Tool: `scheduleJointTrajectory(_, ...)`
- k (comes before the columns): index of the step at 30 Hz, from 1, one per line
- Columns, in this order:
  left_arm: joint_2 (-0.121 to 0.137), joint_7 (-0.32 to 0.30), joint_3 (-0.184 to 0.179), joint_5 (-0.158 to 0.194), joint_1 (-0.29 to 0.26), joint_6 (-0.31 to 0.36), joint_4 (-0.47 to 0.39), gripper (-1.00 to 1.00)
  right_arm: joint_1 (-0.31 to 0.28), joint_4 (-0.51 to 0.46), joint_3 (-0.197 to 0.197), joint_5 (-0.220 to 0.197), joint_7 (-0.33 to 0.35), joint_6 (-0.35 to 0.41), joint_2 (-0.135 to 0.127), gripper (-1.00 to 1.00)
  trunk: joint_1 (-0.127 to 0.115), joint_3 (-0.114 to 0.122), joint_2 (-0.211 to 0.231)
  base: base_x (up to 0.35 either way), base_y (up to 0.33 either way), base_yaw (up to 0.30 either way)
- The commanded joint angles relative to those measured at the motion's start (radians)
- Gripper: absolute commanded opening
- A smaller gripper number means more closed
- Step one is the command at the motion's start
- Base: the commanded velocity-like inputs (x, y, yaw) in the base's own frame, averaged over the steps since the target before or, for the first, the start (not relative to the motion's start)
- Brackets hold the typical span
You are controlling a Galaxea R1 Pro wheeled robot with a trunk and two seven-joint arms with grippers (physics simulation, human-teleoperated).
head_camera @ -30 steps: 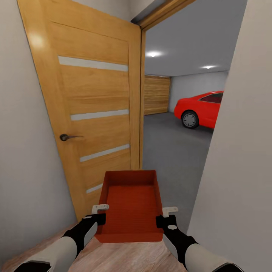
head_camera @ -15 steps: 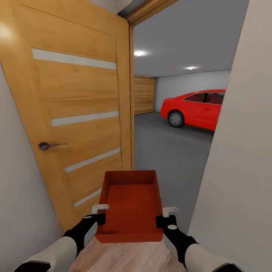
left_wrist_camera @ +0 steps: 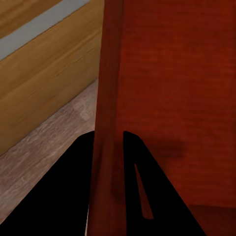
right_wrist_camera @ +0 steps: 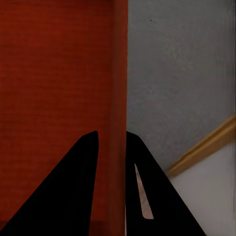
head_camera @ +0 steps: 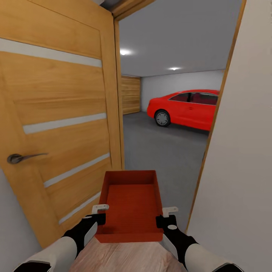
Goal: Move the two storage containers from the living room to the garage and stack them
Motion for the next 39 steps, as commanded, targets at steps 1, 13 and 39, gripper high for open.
scheduleJointTrajectory(1,0.011,0.011,0.029,-0.017,-0.001,-0.047,-0.020,-1.00,0.000,0.003,0.010,-0.024,0.001,-0.004,0.000,-1.00,0.000,-0.001,-0.001,0.175,0.080,-0.245)
scheduleJointTrajectory(13,0.010,0.011,0.029,-0.017,-0.001,-0.047,-0.022,-1.00,0.000,0.003,0.010,-0.023,0.001,-0.004,0.000,-1.00,0.000,-0.001,-0.001,0.062,0.012,-0.245)
scheduleJointTrajectory(39,0.009,0.011,0.029,-0.017,-0.001,-0.047,-0.020,-1.00,0.000,0.003,0.009,-0.025,0.001,-0.002,0.000,-1.00,0.000,-0.001,-0.001,0.034,0.033,-0.063)
